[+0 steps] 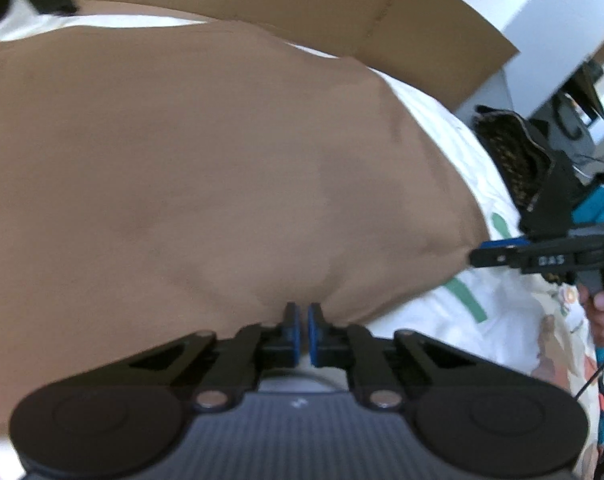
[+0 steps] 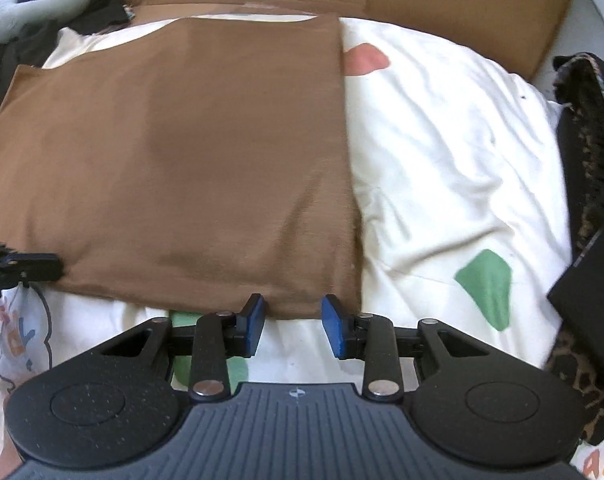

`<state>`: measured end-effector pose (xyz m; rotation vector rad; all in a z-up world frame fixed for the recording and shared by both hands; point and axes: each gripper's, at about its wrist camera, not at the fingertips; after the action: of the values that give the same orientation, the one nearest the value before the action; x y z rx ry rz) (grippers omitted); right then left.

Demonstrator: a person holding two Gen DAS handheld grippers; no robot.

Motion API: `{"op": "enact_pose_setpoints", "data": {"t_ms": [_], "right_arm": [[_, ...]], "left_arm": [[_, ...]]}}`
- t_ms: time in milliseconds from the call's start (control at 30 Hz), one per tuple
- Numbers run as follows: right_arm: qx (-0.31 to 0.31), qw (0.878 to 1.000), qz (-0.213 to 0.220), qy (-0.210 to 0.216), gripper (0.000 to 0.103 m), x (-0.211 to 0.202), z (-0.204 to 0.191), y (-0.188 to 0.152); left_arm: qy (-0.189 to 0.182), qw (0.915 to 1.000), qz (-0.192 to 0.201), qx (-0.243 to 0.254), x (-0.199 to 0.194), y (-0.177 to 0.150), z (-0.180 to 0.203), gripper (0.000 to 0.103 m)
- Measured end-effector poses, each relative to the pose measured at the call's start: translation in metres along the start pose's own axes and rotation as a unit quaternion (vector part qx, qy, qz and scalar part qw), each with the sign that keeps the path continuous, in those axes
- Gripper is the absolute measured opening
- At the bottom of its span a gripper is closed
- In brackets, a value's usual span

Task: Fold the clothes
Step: 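Press the folded shirt flat with both open tools, then pinch the folded shirt corner with the left tool and shift it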

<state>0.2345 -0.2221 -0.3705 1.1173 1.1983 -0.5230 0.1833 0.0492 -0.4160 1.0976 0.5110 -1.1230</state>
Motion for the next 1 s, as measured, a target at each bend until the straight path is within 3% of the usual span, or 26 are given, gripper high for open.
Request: {"op": "enact_pose_setpoints", "data": {"t_ms": [100, 300, 500, 700, 833, 867, 900, 1000], "right_arm": [[0.012, 1.0, 0.009, -0.003, 0.039, -0.009, 0.001, 0.0], [0.012, 0.999, 0.035, 0.024, 0.04, -0.017, -0.005, 0.005], [0.018, 0.999, 0.02, 0.031, 0.04, -0.007, -0.005, 0.005], [0.051, 0.998, 0.01, 0.023, 0.04, -0.008, 0.01, -0.006], [0.083, 0.996, 0.01, 0.024, 0.04, -0.009, 0.024, -0.012], [0.088, 0.996, 0.009, 0.025, 0.04, -0.009, 0.026, -0.014], [0.092, 0.995, 0.008, 0.025, 0.04, -0.008, 0.027, -0.015], [0.094, 0.995, 0.007, 0.027, 0.04, -0.008, 0.03, -0.018]], "left_arm": [[0.016, 0.9995, 0.018, -0.022, -0.017, -0.004, -0.012, 0.007], [0.082, 0.9929, 0.053, -0.068, -0.05, -0.012, -0.047, 0.008], [0.111, 0.9872, 0.045, -0.105, -0.063, -0.022, -0.075, 0.008], [0.147, 0.9832, 0.044, -0.099, -0.076, -0.028, -0.08, 0.009], [0.176, 0.975, 0.06, -0.122, -0.091, -0.032, -0.096, 0.012], [0.187, 0.9724, 0.061, -0.126, -0.095, -0.034, -0.1, 0.022], [0.198, 0.9696, 0.062, -0.13, -0.099, -0.035, -0.105, 0.026], [0.231, 0.9604, 0.064, -0.141, -0.109, -0.039, -0.118, 0.025]]}}
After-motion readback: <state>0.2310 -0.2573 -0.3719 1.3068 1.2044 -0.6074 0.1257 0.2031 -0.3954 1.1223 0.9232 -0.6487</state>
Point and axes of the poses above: each gripper's, at about its wrist camera, not at the fingertips, and x roughly the way its jaws point, z to its right, y to its top, and after that the axes turned 5 degrees about -x, right-handed
